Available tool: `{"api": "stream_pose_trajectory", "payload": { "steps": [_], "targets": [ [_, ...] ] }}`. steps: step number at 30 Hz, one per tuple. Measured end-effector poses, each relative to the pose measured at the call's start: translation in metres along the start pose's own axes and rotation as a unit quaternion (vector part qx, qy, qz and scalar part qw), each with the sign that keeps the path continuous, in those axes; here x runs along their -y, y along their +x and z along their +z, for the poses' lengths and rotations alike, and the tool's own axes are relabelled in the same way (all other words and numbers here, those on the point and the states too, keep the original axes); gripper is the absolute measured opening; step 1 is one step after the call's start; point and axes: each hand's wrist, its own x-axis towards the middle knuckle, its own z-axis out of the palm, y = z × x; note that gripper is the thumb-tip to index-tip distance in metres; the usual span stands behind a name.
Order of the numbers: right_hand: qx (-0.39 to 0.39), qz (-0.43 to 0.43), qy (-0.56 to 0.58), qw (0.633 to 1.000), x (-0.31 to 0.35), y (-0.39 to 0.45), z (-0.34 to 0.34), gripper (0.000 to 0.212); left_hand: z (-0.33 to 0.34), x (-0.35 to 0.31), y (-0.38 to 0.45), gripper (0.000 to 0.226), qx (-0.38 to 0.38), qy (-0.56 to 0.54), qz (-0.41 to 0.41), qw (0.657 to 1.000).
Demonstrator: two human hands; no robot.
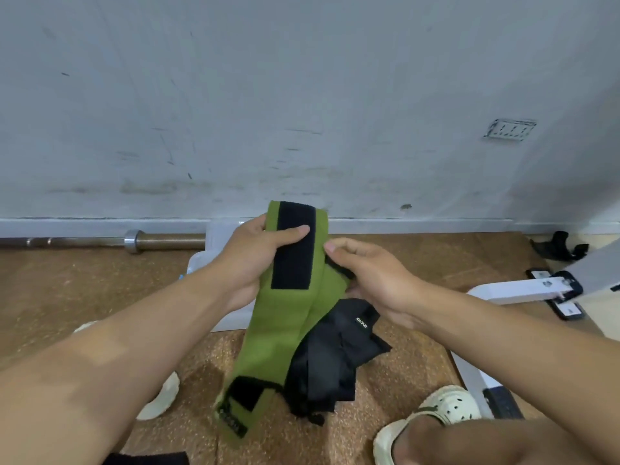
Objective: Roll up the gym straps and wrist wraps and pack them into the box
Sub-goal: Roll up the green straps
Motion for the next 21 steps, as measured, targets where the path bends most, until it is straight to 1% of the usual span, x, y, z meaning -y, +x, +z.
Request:
{"api": "stream_pose_trajectory", "payload": {
  "steps": [3, 6, 8, 10, 12, 14, 16, 17, 19, 21],
  "targets": [
    [-0.046, -0.018, -0.046, 0.998, -0.003, 0.009, -0.002, 0.014, -0.002, 0.002, 0.0, 0.029, -0.021, 0.008, 0.004, 1.0],
    [-0.039, -0.004, -0.064, 0.997, -0.002, 0.012, -0.004, 0.01, -0.009, 0.003, 0.001, 0.029, -0.059, 0.044, 0.032, 0.997],
    [-0.041, 0.004, -0.064, 0.997, -0.003, 0.014, -0.006, 0.012, -0.012, 0.004, 0.001, 0.031, -0.063, 0.09, 0.064, 0.992],
    [-0.052, 0.008, -0.051, 0.997, -0.004, 0.015, -0.008, 0.016, -0.011, 0.006, 0.002, 0.03, -0.05, 0.12, 0.08, 0.988],
    [-0.054, 0.009, -0.025, 0.998, -0.004, 0.016, -0.009, 0.022, -0.008, 0.006, 0.0, 0.023, -0.027, 0.126, 0.076, 0.989],
    [-0.044, 0.006, 0.005, 0.999, -0.002, 0.017, -0.012, 0.026, -0.004, 0.005, 0.0, 0.017, -0.011, 0.143, 0.074, 0.987],
    [-0.033, -0.006, 0.027, 0.999, -0.002, 0.019, -0.015, 0.029, -0.002, 0.006, 0.0, 0.018, 0.005, 0.152, 0.066, 0.986],
    [-0.031, -0.015, 0.034, 0.999, -0.003, 0.021, -0.016, 0.034, -0.001, 0.007, 0.0, 0.016, 0.013, 0.153, 0.061, 0.986],
    [-0.031, -0.033, 0.032, 0.998, -0.006, 0.021, -0.016, 0.043, -0.002, 0.009, -0.001, 0.012, 0.025, 0.164, 0.05, 0.985],
    [-0.029, -0.05, -0.005, 0.998, -0.01, 0.02, -0.013, 0.038, -0.005, 0.01, -0.001, 0.01, 0.025, 0.178, 0.047, 0.983]
  ]
}}
